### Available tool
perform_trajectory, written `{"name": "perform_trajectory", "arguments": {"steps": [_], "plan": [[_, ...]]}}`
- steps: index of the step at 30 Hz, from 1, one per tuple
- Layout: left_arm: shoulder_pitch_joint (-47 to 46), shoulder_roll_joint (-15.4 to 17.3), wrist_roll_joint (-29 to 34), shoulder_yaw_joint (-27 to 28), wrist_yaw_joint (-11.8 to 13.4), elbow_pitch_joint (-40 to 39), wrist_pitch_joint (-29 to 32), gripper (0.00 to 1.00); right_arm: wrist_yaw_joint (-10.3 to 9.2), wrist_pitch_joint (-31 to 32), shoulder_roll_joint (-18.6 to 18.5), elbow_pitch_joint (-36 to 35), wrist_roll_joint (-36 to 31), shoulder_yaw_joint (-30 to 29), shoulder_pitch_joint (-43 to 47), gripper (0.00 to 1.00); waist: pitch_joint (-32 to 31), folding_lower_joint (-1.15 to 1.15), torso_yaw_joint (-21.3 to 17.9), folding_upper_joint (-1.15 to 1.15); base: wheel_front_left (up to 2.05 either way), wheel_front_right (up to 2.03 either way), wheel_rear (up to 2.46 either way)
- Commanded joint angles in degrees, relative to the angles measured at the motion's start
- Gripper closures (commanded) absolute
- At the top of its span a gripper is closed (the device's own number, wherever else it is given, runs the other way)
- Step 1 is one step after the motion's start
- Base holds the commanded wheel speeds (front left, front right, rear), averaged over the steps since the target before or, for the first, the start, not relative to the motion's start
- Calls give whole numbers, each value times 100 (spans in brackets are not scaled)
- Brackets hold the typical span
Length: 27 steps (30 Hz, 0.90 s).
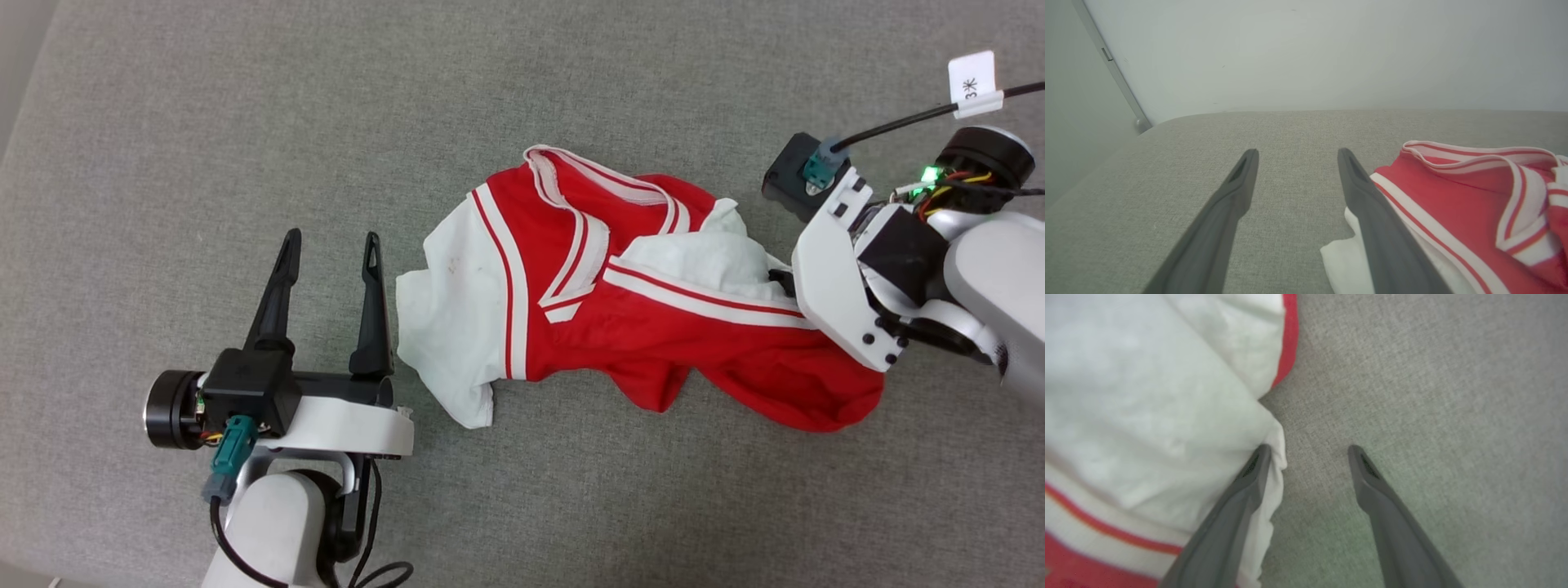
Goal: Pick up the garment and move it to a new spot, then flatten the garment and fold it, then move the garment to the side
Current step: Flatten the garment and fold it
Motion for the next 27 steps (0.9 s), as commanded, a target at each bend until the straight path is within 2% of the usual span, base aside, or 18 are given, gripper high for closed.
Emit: {"name": "perform_trajectory", "arguments": {"steps": [1, 4, 5, 6, 7, 11, 17, 22, 27], "plan": [[-48, -11, 28, 20, -17, 11, -15, 0, 25, 120, 39, 23, -22, 165, 346, 0, 23, -1, 15, 0, 0, 0, 0], [-59, -106, 121, 152, -120, 39, -15, 0, 29, 202, 3, -39, -99, 209, 546, 0, 34, -1, -6, 0, 0, 0, 0], [-59, -126, 143, 183, -159, 53, -15, 0, 36, 229, -11, -67, -113, 213, 587, 32, 22, -1, -20, 0, 0, 0, 0], [-54, -142, 169, 219, -177, 63, -15, 0, 37, 242, -22, -91, -132, 214, 600, 94, 2, -1, -38, 0, 0, 0, 0], [-43, -156, 190, 267, -210, 79, -15, 0, 41, 204, -30, -115, -152, 213, 588, 100, -25, -1, -60, 0, 0, 0, 0], [32, -208, 282, 406, -291, 103, -15, 0, 13, -271, -56, -74, -66, 129, 342, 100, -179, -1, -158, 0, 0, 0, 0], [251, -249, 404, 612, -372, 127, -15, 0, 12, -1400, -179, -3, 238, 66, -52, 100, -574, -1, -331, 0, 0, 0, 0], [504, -258, 464, 761, -427, 125, -15, 0, 12, -1945, -642, -239, 398, 56, 29, 100, -910, -1, -492, 0, 0, 0, 0], [740, -276, 511, 876, -441, 71, -15, 0, 12, -2335, -1333, -477, 526, -205, 343, 100, -1145, -1, -659, 0, 0, 0, 0]]}}
